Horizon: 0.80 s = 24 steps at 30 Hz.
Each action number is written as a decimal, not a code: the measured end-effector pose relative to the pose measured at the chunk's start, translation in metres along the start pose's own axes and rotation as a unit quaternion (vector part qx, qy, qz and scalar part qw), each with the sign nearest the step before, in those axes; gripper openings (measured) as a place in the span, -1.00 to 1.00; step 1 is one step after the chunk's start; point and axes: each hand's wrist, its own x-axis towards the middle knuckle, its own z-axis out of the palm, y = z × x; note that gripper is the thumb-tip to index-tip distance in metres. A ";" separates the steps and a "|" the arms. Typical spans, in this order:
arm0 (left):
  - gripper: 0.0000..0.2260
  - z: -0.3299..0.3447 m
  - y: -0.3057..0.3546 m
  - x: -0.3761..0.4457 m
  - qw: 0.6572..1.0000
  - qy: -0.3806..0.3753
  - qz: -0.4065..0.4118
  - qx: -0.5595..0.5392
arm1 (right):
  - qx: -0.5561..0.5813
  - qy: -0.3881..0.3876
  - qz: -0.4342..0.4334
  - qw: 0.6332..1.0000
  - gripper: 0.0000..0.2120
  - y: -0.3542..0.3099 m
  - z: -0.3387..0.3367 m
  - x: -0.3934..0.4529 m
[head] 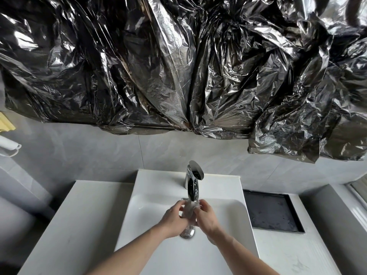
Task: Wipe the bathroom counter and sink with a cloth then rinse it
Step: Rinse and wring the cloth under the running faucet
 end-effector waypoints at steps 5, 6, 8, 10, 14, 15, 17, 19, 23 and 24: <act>-0.83 -0.005 0.007 0.004 0.992 0.057 0.015 -0.113 | 0.045 -0.069 -0.001 0.997 -0.79 -0.004 -0.007 -0.012; -0.87 -0.005 0.007 0.004 0.988 0.059 0.012 -0.143 | 0.046 -0.057 0.001 0.997 -0.77 -0.001 -0.010 -0.012; -0.87 -0.004 0.008 0.005 0.979 0.070 -0.001 -0.191 | 0.054 -0.007 0.029 0.998 -0.58 0.012 -0.018 -0.009; -0.78 0.000 0.013 0.004 0.970 0.062 -0.012 -0.234 | 0.079 0.008 0.079 0.994 -0.46 0.024 -0.022 -0.006; -0.67 0.009 0.016 0.006 0.959 0.026 -0.004 -0.281 | 0.100 -0.050 0.144 0.983 -0.53 0.025 -0.018 -0.006; -0.62 0.009 0.016 0.006 0.963 0.020 0.005 -0.269 | 0.125 -0.061 0.150 0.979 -0.53 0.022 -0.015 -0.006; -0.53 0.006 0.012 0.005 0.980 0.007 0.021 -0.198 | 0.139 -0.054 0.132 0.980 -0.59 0.016 -0.008 -0.005; -0.46 0.001 0.006 0.004 0.993 -0.003 0.030 -0.111 | 0.102 -0.018 0.104 0.989 -0.72 0.014 -0.003 0.001; -0.41 -0.010 -0.010 -0.001 0.996 0.022 0.076 0.033 | 0.023 0.029 0.074 0.997 -0.80 0.008 0.001 -0.001; -0.42 -0.011 -0.014 -0.004 0.994 0.019 0.094 0.058 | 0.008 0.022 0.068 0.997 -0.76 0.007 0.002 -0.001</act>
